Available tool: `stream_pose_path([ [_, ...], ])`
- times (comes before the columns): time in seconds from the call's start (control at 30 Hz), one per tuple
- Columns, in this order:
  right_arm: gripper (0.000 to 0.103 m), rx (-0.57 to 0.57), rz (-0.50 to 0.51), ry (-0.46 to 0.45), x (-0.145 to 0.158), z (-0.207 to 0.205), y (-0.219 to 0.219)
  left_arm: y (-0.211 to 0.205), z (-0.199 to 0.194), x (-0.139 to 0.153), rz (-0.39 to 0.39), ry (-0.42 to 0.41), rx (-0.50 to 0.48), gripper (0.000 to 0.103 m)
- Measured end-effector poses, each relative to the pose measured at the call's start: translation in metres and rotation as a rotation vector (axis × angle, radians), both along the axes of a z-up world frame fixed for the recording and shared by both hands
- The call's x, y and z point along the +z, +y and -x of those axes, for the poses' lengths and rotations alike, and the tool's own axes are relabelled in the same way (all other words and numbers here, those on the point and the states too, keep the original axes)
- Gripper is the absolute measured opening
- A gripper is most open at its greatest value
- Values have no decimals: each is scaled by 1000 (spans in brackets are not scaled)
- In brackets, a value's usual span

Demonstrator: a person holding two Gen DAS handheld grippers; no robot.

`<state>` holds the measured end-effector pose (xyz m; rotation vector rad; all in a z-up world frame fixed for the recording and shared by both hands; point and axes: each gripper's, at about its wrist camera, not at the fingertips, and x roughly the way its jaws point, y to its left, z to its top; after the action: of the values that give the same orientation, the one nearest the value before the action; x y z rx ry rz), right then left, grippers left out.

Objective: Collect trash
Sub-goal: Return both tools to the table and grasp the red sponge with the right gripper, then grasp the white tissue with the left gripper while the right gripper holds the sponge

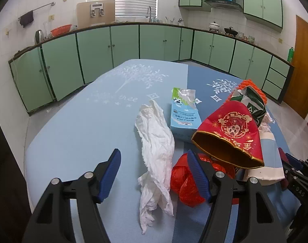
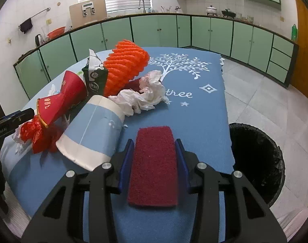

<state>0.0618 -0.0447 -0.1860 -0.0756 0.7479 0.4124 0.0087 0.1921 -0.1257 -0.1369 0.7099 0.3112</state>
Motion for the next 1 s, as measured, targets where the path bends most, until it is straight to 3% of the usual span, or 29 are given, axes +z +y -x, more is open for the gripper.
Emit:
stream_pose_path([
  [0.4,40,-3,-12,-55,25,0,-4,14,-8,-8,31,27,11,63],
  [0.5,40,2,-8,-55,26,1,-2,15,-12,-15,47,54,3,48],
  [0.57,40,3,-7,-59,28,2,-1,18,-13,-17,72,60,-5,24],
  [0.63,40,3,-7,-63,30,2,-1,21,-11,-18,107,55,-11,12],
  [1.0,40,0,-42,-100,54,5,-7,16,0,21,78,-49,-14,8],
])
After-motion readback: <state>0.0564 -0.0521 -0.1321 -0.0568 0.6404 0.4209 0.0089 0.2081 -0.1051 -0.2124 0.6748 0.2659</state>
